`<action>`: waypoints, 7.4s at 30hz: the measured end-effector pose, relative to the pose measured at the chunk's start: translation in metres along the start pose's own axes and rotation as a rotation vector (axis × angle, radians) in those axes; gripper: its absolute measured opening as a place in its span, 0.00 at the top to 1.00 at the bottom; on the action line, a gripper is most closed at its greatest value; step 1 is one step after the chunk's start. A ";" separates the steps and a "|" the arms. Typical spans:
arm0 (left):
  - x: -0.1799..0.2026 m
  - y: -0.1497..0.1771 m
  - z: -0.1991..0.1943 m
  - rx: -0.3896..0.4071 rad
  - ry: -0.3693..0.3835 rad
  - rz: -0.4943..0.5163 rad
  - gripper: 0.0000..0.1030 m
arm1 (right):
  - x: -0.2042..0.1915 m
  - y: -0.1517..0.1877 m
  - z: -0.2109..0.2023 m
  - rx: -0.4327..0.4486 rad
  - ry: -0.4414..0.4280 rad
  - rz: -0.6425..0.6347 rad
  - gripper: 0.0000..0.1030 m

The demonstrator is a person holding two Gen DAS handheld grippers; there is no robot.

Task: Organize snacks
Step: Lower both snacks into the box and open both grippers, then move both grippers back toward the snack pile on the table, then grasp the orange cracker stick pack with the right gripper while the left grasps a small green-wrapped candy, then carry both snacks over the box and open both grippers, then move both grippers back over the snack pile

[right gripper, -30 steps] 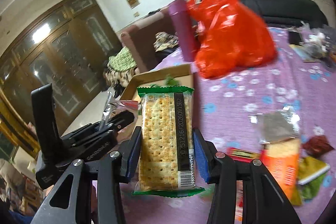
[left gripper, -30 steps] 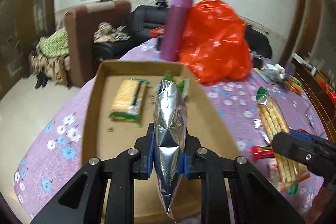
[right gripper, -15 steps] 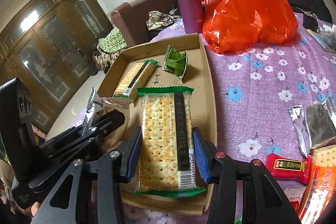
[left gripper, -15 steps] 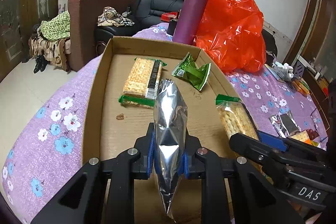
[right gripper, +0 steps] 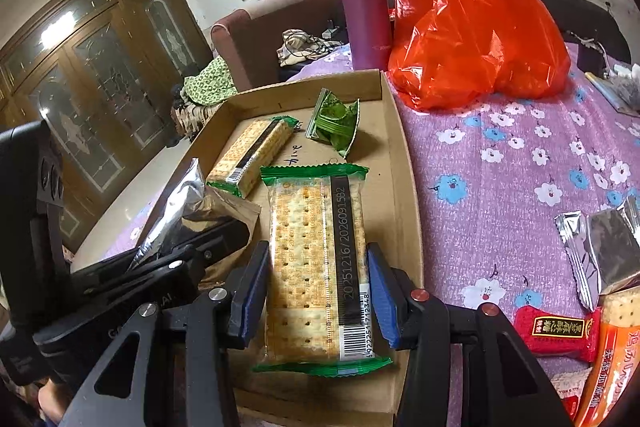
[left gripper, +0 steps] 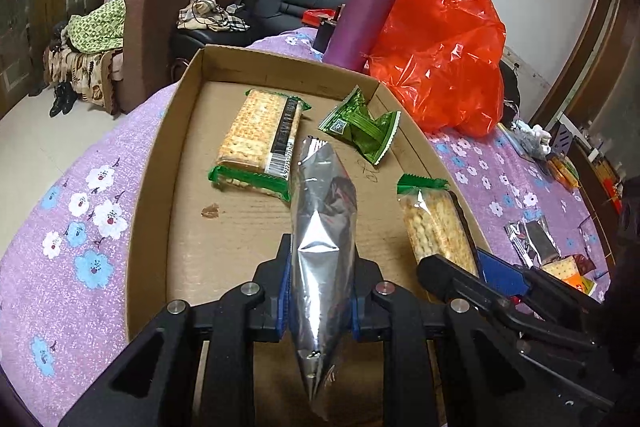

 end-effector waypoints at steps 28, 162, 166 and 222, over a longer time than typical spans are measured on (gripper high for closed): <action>0.004 0.000 -0.041 0.243 -0.012 0.021 0.30 | 0.023 0.041 -0.139 0.136 0.138 0.098 0.44; 0.005 0.010 -0.018 -0.064 0.154 0.073 0.73 | 0.016 -0.007 0.001 -0.050 -0.202 0.263 0.78; 0.005 0.011 -0.018 -0.062 0.141 0.080 0.73 | 0.009 -0.004 0.006 -0.054 -0.220 0.254 0.78; 0.186 0.081 -0.018 -0.202 0.185 0.386 0.43 | 0.210 0.092 -0.201 0.131 0.148 0.450 0.65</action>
Point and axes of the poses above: each gripper's, at about its wrist camera, not at the fingertips, and z roughly the way its jaws point, x to its right, y to its underside, the point moved 1 cm from there along z, roughly the way its jaws point, and after that the axes turned 4 degrees about -z, right-handed, at the moved point
